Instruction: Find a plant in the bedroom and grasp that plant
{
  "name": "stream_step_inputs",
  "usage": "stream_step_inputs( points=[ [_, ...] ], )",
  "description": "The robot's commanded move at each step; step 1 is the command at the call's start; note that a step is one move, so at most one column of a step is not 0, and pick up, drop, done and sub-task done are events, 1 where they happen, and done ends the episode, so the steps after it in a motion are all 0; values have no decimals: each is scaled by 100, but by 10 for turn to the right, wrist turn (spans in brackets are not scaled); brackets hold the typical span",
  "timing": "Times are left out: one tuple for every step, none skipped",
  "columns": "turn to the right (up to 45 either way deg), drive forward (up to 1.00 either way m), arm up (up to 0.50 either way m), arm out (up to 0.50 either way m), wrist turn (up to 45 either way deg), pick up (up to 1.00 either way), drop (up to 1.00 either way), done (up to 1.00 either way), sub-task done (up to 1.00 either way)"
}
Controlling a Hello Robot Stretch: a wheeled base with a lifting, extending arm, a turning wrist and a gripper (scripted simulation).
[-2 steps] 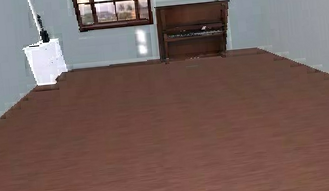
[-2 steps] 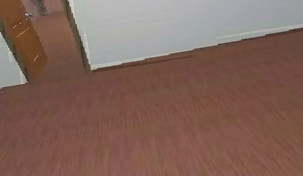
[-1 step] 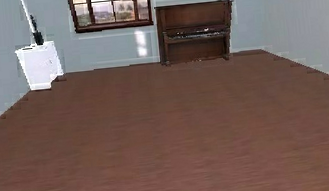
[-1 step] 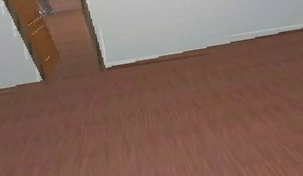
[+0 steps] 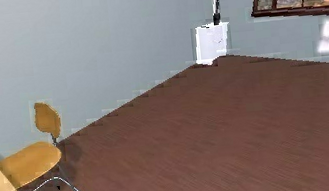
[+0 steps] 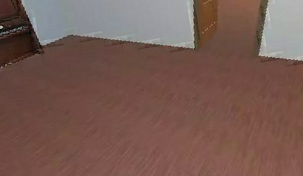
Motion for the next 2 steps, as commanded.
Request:
stream_step_inputs(
  points=[
    [0,30,0,0,0,0,0,0,0],
    [-60,0,0,0,0,0,0,0,0]
  ],
)
